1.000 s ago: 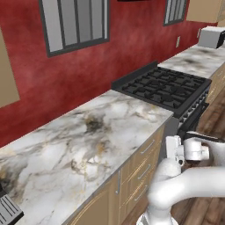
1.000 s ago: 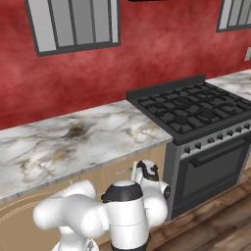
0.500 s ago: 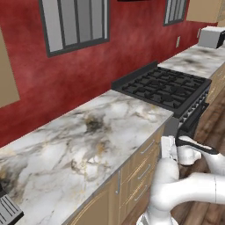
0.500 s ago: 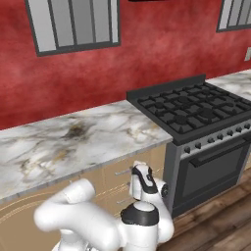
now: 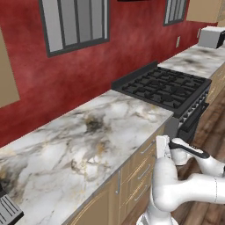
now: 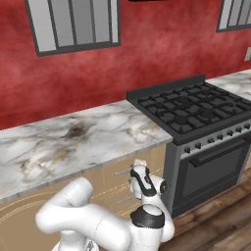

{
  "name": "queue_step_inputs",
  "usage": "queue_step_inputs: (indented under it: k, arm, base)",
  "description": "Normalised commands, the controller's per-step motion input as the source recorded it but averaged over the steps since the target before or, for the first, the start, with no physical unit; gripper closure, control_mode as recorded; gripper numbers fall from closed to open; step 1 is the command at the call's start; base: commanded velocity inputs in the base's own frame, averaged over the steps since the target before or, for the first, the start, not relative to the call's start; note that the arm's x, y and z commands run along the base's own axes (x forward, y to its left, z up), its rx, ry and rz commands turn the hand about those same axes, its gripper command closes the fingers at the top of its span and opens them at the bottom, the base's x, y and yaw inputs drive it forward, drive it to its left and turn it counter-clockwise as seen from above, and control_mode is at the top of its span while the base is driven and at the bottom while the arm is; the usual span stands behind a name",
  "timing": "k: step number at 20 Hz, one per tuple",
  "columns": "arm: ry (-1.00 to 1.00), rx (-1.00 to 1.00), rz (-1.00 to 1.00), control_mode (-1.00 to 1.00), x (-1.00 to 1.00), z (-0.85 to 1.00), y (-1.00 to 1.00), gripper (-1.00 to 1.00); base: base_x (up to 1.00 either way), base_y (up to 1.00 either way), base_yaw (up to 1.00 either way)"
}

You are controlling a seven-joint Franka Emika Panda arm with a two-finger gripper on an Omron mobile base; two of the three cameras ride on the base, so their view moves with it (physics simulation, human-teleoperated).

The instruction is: Take a straw from the drawer in front and place it inside the glass cup on the dining counter.

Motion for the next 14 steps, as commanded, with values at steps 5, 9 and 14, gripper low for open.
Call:
queue_step_inputs:
  k: [5, 9, 14]
  arm:
    - [0.00, 0.00, 0.00, -1.00, 0.44, -0.35, 0.00, -1.00]
    - [0.00, 0.01, 0.00, -1.00, 0.38, -0.35, 0.00, -1.00]
    - [0.00, 0.01, 0.00, -1.00, 0.34, -0.35, 0.02, -1.00]
  base:
    - [0.00, 0.00, 0.00]
    - [0.00, 0.00, 0.00]
    - [0.00, 0.00, 0.00]
